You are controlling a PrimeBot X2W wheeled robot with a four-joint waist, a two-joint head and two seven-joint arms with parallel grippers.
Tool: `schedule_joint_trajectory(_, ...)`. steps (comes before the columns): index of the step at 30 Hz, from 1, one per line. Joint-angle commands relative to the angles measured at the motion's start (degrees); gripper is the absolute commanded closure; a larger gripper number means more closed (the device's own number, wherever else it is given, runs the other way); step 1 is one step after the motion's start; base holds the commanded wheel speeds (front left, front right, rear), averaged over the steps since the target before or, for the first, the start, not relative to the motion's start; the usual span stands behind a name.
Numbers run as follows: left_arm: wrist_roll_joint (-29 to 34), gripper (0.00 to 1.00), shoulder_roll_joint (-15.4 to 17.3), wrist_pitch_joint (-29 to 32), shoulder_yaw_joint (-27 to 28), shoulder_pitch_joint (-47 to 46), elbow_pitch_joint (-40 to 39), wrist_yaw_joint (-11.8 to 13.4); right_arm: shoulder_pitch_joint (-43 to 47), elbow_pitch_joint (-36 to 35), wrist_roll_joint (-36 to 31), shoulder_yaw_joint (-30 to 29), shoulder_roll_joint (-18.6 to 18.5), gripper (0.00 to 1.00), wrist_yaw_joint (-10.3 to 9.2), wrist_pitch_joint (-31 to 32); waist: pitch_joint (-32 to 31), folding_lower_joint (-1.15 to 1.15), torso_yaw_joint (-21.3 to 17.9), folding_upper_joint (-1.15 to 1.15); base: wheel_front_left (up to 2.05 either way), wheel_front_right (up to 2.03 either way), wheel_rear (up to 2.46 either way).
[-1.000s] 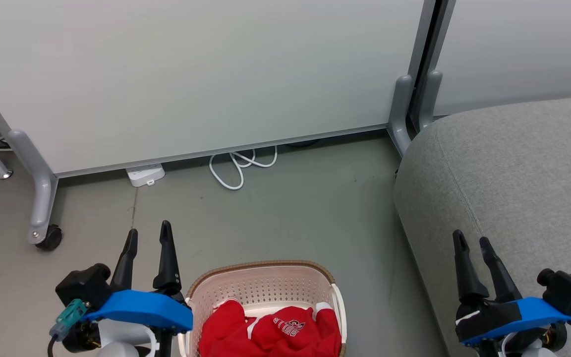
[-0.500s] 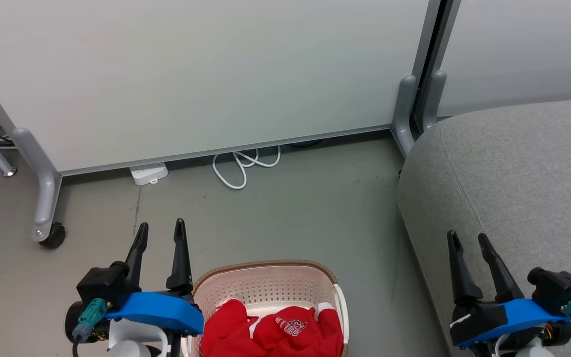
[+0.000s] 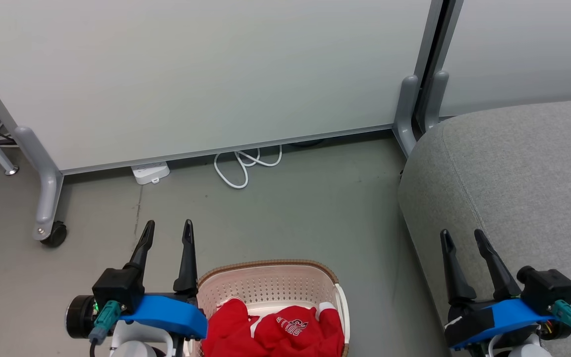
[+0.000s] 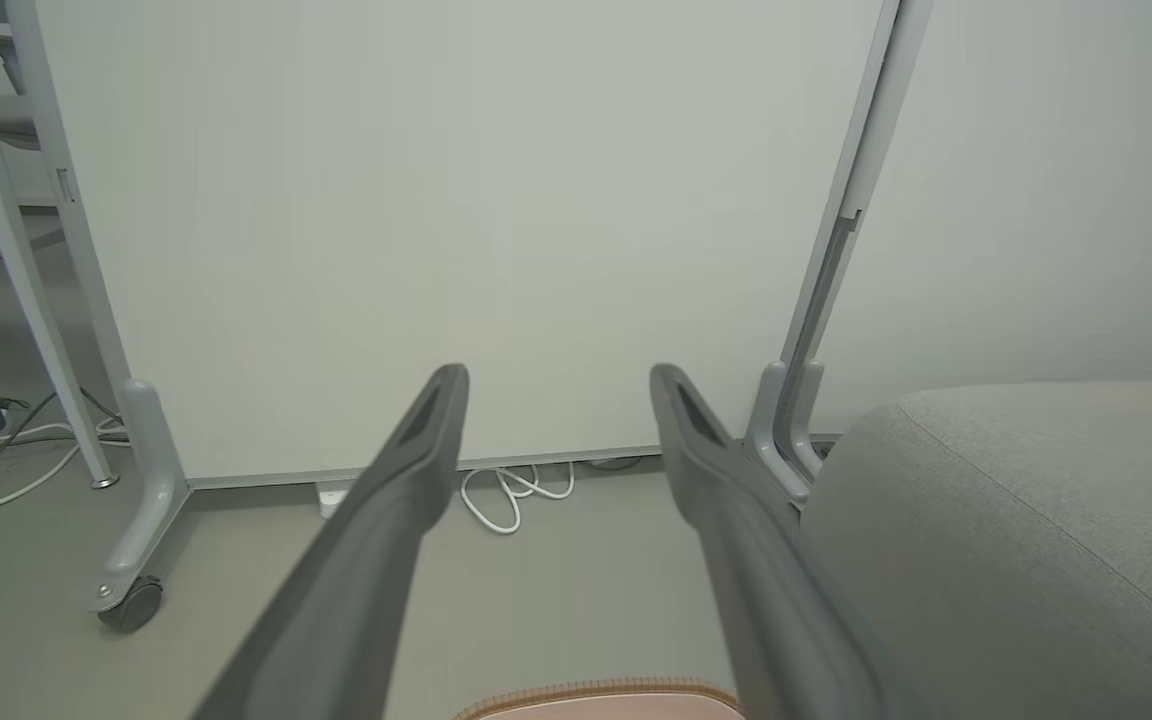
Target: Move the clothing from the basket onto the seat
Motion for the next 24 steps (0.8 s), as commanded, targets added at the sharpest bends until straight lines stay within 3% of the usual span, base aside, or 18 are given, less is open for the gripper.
schedule_joint_trajectory(1,1.42,0.0,0.12,-0.63,-0.36,-1.08,0.18,-0.23,-0.56,-0.09,-1.55,0.17,-0.43,0.0,0.11,-0.6,0.01,0.0,0.01,0.0,0.0,0.0,0.0)
schedule_joint_trajectory(24,10.92,0.0,-0.32,-3.06,-1.03,-1.2,2.84,-0.45,-0.36,1.06,-11.22,0.66,-0.46,0.0,0.12,-3.06,-0.17,0.0,0.49,0.0,0.0,0.0,0.0)
